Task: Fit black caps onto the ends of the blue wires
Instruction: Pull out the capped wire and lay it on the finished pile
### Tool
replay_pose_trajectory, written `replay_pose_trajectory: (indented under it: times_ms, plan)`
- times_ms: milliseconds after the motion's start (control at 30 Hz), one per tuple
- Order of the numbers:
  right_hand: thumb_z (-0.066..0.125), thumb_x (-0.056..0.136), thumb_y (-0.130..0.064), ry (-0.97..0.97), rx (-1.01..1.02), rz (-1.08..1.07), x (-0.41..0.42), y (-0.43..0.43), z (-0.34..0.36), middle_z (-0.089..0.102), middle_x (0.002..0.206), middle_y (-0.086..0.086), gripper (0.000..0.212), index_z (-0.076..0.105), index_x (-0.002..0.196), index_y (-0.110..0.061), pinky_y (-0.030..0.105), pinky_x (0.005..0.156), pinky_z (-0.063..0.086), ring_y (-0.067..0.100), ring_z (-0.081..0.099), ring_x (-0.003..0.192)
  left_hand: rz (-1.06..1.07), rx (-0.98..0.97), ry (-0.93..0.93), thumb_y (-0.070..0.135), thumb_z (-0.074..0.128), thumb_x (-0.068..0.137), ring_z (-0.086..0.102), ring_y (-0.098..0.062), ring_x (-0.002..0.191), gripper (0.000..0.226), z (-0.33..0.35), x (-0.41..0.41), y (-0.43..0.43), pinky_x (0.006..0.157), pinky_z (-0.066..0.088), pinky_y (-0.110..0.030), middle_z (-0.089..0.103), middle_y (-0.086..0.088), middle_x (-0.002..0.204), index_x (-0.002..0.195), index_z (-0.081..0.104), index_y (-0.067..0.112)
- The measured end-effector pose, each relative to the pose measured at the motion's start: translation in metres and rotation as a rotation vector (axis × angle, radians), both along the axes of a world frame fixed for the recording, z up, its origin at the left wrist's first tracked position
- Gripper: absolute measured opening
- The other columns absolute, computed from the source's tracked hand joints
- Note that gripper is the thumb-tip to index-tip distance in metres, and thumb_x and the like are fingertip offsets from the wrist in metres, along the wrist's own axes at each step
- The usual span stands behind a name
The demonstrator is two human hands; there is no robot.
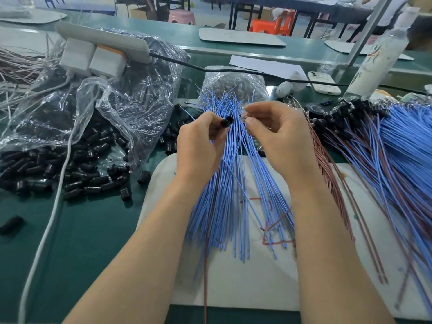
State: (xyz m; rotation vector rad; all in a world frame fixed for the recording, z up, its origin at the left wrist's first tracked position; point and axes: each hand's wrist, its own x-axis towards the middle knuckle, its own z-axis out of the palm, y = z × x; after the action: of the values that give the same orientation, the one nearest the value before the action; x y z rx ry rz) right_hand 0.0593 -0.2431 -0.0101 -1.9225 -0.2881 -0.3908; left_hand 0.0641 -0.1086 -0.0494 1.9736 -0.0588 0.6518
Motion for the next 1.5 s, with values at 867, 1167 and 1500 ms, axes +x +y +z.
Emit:
replay_pose_trajectory:
  times_ms: [867, 1167, 1500]
  plan:
    - [0.069, 0.083, -0.007, -0.093, -0.172, -0.074, 0.004, -0.002, -0.007, 0.068, 0.075, -0.007, 0.006, 0.072, 0.085, -0.012, 0.025, 0.077, 0.055, 0.006, 0.066, 0.073, -0.202, 0.207, 0.033, 0.01, 0.063, 0.088, 0.057, -0.008, 0.074, 0.02, 0.005, -0.003, 0.006, 0.076, 0.045, -0.013, 0.065, 0.002, 0.089, 0.108, 0.065, 0.011]
    - [0.072, 0.081, -0.005, 0.018, -0.114, 0.042, 0.01, -0.013, -0.008, 0.068, 0.075, -0.008, 0.021, 0.067, 0.075, -0.025, 0.019, 0.074, 0.053, 0.004, 0.065, 0.07, -0.267, 0.192, 0.054, 0.012, 0.066, 0.087, 0.049, -0.004, 0.063, 0.01, 0.005, -0.002, 0.009, 0.064, 0.039, -0.009, 0.068, 0.0, 0.08, 0.095, 0.07, 0.016]
    - [0.071, 0.082, -0.005, 0.118, 0.043, 0.097, 0.01, -0.014, -0.014, 0.07, 0.075, -0.009, 0.016, 0.069, 0.083, -0.021, 0.017, 0.075, 0.054, 0.002, 0.067, 0.072, -0.293, 0.208, 0.088, 0.016, 0.065, 0.088, 0.049, -0.004, 0.063, 0.01, 0.003, -0.001, 0.01, 0.065, 0.041, -0.013, 0.068, 0.003, 0.081, 0.097, 0.068, 0.014]
